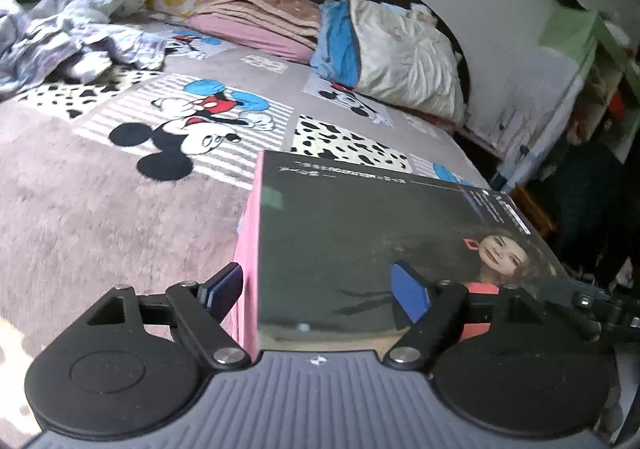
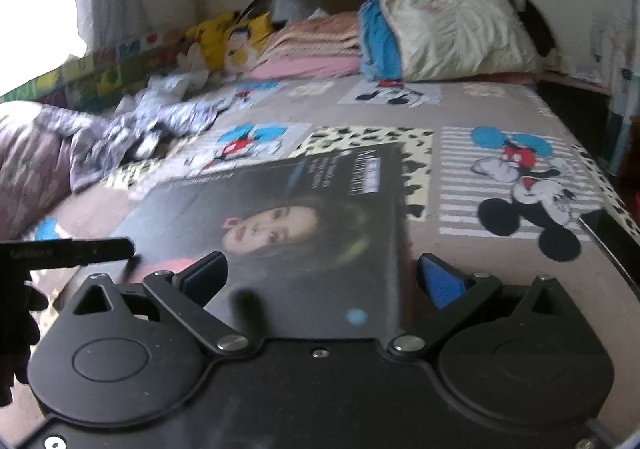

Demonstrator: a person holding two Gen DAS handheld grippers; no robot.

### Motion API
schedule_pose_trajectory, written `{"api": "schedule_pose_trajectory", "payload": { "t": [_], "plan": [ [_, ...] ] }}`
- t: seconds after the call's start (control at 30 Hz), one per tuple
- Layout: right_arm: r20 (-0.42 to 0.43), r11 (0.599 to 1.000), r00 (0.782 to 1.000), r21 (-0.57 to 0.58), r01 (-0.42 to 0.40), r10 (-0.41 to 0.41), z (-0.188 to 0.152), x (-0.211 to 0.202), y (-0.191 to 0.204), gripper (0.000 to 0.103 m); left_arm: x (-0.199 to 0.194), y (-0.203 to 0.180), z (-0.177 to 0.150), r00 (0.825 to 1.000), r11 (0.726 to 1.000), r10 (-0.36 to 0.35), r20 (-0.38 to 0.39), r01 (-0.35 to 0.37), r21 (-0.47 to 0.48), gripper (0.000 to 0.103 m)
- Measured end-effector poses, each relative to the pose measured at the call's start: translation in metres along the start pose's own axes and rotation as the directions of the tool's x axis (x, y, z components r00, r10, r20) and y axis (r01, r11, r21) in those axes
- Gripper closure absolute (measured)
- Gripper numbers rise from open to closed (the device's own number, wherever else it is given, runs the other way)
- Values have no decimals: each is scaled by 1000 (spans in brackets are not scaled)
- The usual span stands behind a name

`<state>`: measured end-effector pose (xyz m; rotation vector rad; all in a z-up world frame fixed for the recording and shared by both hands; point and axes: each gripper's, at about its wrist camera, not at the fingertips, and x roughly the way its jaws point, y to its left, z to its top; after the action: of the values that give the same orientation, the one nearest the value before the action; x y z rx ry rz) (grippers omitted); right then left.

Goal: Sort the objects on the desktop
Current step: 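Lift the album with both tools and carry it over the pink box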

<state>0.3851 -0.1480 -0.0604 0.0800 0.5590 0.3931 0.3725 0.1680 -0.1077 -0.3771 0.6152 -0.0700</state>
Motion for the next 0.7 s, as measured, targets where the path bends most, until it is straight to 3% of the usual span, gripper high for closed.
{"api": "schedule_pose_trajectory", "payload": {
  "t": [0.13, 0.23, 0.4, 0.53, 0.6, 0.7],
  "plan": [
    [20, 996, 999, 88, -30, 29, -8, -9, -17, 0, -6, -7, -7, 998, 999, 44, 42, -46, 25, 23],
    [13, 991, 999, 124, -51, 50, -11, -5, -25, 1, -7, -13, -7, 999, 999, 26, 32, -27, 35, 22],
    [15, 955, 997, 284, -81, 80, -15, 3, -54, 4, -12, -20, -7, 997, 994, 51, 51, -55, 96, 22],
    [-12, 905, 984, 396, -156, 175, -21, 13, -70, 5, -8, -21, -7, 999, 995, 40, 24, -42, 92, 20],
    [-5, 845, 956, 470, -256, 292, -27, 19, -73, 5, -8, -19, -5, 999, 997, 52, 12, -53, 55, 19],
    [20, 821, 949, 495, -283, 315, -33, 18, -69, 5, -8, -32, -10, 998, 986, 64, 11, -65, 151, 18]
  ]
}}
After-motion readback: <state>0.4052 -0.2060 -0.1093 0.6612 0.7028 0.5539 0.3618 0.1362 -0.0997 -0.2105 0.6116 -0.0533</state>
